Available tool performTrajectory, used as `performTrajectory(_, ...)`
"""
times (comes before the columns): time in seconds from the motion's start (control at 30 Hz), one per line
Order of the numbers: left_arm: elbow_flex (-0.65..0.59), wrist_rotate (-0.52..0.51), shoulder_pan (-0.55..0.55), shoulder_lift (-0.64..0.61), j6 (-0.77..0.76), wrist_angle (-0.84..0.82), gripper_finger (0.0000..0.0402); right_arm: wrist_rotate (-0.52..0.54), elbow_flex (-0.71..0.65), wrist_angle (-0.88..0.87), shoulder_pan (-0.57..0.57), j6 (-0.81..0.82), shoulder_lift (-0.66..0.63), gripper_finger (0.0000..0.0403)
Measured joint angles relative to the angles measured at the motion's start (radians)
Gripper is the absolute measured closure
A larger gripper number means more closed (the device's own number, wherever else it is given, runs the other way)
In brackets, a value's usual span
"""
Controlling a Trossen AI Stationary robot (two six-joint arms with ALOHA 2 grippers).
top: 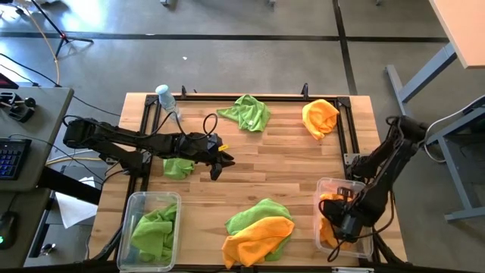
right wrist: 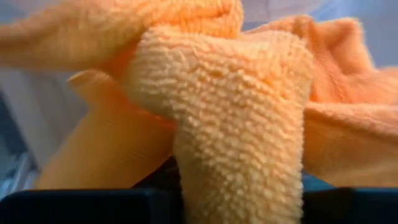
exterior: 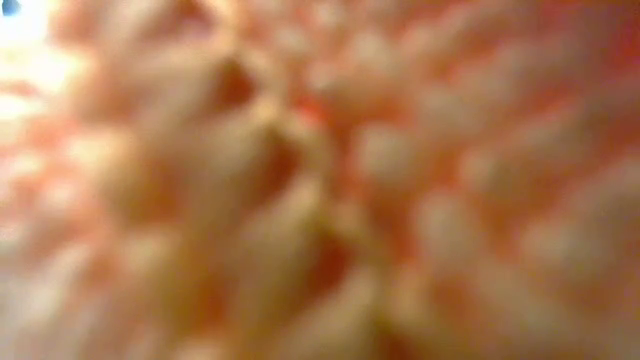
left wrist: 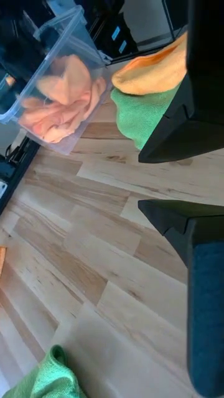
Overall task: Sort microfiber towel by color & place in baskets
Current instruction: Put the yellow towel into the right transparent bin
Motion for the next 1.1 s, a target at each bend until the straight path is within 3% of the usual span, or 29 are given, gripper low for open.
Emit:
performTrajectory(0.4,0.000,0.000,-0.001,0.000,0.000,0.000,0.0310,0.012,0.319,-0.376,0.025,0.034,-0.033,0.0292)
performTrajectory(0.73,0.000,0.000,0.000,0.000,0.001,-0.001,0.0310,-0.045,0.366,-0.474,0.035,0.127,-0.034,0.0288)
performTrajectory(0.9,0.000,0.000,0.000,0.000,0.002,-0.001,0.0310,-0.072,0.366,-0.504,0.089,0.172,-0.036,0.0256)
performTrajectory(1.1,0.000,-0.004,0.000,0.000,0.000,-0.001,0.0310,-0.007,0.366,-0.561,0.165,0.238,-0.036,0.0191)
